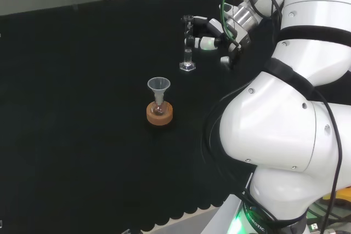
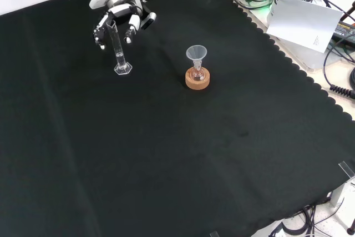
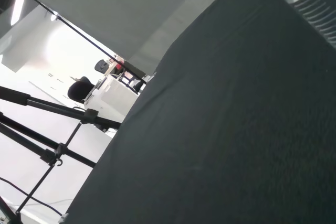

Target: Pick up the graduated cylinder.

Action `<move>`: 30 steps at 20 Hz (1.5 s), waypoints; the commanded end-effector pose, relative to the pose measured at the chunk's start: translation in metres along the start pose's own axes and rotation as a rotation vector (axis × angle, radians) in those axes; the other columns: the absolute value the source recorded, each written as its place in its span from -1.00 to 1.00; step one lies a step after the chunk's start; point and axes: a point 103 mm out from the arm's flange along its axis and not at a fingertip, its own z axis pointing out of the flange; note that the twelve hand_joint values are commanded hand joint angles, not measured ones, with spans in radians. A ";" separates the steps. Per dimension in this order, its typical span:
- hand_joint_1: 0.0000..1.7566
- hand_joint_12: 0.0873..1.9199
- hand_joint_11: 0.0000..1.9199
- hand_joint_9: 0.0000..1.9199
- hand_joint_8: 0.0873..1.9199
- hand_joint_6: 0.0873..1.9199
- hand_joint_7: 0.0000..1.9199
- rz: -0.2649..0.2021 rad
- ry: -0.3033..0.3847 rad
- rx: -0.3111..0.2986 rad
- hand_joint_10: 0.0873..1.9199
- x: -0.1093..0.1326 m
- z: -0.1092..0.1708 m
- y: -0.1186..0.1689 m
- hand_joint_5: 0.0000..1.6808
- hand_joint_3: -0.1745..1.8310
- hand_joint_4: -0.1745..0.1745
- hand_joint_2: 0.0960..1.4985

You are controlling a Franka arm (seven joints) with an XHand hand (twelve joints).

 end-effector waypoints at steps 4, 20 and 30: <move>0.16 0.31 -0.56 -0.24 -0.47 -1.00 -0.42 -0.009 0.027 0.033 -0.56 -0.004 0.010 0.006 -0.34 -1.00 -0.19 0.30; 0.21 0.17 -0.32 -0.03 -0.54 -0.74 -0.26 -0.005 0.049 0.025 -0.70 -0.007 0.012 0.008 -0.07 -1.00 -0.05 0.37; 0.24 0.09 -0.18 0.08 -0.56 -0.55 -0.18 -0.007 0.059 0.028 -0.79 -0.008 0.010 0.007 -0.07 -1.00 -0.03 0.39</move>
